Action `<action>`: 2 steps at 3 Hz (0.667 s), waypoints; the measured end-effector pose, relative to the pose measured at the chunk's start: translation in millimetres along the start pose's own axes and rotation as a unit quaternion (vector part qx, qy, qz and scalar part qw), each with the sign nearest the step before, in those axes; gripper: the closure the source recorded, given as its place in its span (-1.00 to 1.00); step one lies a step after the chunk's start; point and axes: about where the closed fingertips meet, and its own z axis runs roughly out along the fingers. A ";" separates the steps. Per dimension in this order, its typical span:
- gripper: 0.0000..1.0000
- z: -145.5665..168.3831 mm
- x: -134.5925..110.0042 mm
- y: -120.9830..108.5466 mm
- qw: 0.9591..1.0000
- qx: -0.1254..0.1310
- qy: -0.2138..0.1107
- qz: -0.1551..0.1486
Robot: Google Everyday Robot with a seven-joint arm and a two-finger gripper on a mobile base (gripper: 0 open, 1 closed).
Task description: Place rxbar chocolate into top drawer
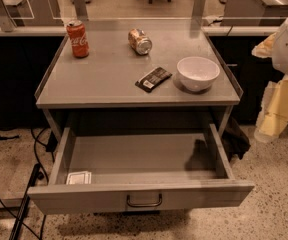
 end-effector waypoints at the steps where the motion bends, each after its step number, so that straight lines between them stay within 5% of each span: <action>1: -1.00 0.0 0.0 0.0 1.000 0.000 0.000 0.000; 2: -0.65 0.1 -0.1 -0.1 1.000 0.000 0.000 0.000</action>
Offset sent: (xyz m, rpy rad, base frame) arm 0.0000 0.0000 0.0000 0.0000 0.0000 0.0000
